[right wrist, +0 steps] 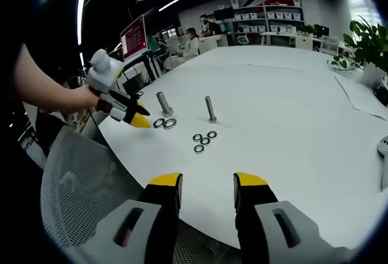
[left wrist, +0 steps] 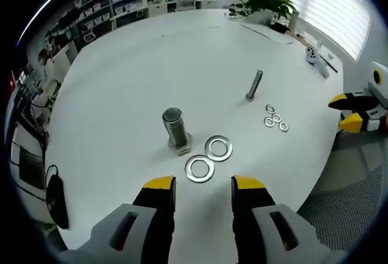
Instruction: Place the washer onto the threaded stud by aligning its center hole with the stud, sliding it down to the base, and recovering from edge contact or off-axis alignment until the washer reaches the visible bottom stop.
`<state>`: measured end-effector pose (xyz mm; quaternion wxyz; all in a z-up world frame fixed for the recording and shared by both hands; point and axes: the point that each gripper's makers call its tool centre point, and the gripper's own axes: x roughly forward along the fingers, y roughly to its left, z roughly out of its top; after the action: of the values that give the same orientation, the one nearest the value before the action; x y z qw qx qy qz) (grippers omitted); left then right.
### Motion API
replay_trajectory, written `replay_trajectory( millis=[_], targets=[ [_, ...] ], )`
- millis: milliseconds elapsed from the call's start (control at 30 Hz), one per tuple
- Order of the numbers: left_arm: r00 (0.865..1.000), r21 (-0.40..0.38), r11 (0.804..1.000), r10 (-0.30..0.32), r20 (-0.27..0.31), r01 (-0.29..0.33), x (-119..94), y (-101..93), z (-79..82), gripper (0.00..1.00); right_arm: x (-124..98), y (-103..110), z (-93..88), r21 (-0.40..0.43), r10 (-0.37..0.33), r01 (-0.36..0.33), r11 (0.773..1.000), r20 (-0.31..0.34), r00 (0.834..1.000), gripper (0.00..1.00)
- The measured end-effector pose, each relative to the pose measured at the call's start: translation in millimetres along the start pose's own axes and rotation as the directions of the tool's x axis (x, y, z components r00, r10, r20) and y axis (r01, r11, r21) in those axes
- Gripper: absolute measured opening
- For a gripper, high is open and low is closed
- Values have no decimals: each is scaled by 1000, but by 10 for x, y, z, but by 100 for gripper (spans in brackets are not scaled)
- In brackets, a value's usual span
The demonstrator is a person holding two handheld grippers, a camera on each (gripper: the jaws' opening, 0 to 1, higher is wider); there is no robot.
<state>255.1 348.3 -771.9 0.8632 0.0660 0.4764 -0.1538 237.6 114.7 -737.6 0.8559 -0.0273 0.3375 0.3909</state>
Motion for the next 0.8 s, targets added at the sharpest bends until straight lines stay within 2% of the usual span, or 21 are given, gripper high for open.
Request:
replay_trajectory(
  millis=[167,333,600,733,800],
  targets=[
    [998,29,999,-13,-55,15,83,9,-36,35,-5,-8,7,6,-3,3,1000,4,1000,37],
    [996,65,997,-24,-80,29,152,-8,11,34,-7,-12,-1,6,-7,7,1000,1,1000,37],
    [992,107,993,-32,-120,45,237,-18,14,31,-9,-18,5,7,-10,10,1000,4,1000,36],
    [987,144,988,-31,-158,54,273,-9,-37,29,-11,-27,8,10,-15,15,1000,7,1000,36],
    [987,155,986,-30,-155,54,278,6,-14,27,-10,-28,4,11,-15,15,1000,5,1000,36]
  ],
)
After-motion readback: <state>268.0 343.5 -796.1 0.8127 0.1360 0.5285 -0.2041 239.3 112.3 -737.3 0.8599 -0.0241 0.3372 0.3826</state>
